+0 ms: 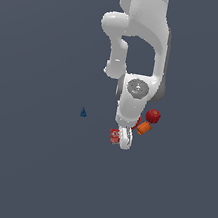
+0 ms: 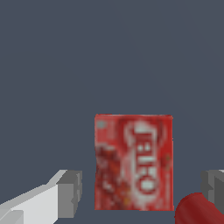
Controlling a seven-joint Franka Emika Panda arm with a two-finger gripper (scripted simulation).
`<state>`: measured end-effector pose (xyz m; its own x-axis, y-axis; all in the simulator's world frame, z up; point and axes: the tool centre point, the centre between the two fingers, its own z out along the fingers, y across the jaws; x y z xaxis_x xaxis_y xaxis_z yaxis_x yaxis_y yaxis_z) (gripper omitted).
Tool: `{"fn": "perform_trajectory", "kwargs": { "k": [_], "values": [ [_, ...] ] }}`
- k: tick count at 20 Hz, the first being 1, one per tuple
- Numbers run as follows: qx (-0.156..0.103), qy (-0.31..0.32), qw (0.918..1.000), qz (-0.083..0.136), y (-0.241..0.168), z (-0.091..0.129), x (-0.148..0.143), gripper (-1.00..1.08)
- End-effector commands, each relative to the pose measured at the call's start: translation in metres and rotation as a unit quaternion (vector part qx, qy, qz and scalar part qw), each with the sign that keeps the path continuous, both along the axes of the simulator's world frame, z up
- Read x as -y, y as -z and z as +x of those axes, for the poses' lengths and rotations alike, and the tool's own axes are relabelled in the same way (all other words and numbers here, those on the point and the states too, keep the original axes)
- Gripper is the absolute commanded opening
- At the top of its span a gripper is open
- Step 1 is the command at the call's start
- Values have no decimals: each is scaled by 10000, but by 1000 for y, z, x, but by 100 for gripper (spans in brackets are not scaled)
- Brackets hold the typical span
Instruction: Pick up a designated object from a clutter of objects.
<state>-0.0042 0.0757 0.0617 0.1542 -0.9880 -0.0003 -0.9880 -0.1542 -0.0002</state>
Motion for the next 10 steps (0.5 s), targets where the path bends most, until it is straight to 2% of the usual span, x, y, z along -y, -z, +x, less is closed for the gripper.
{"fn": "perform_trajectory", "kwargs": {
  "k": [1,10],
  "values": [
    [-4,3,10000,-1,7,-1,0,100],
    [-1,20,10000,-1,42,-1,0,100]
  ]
}}
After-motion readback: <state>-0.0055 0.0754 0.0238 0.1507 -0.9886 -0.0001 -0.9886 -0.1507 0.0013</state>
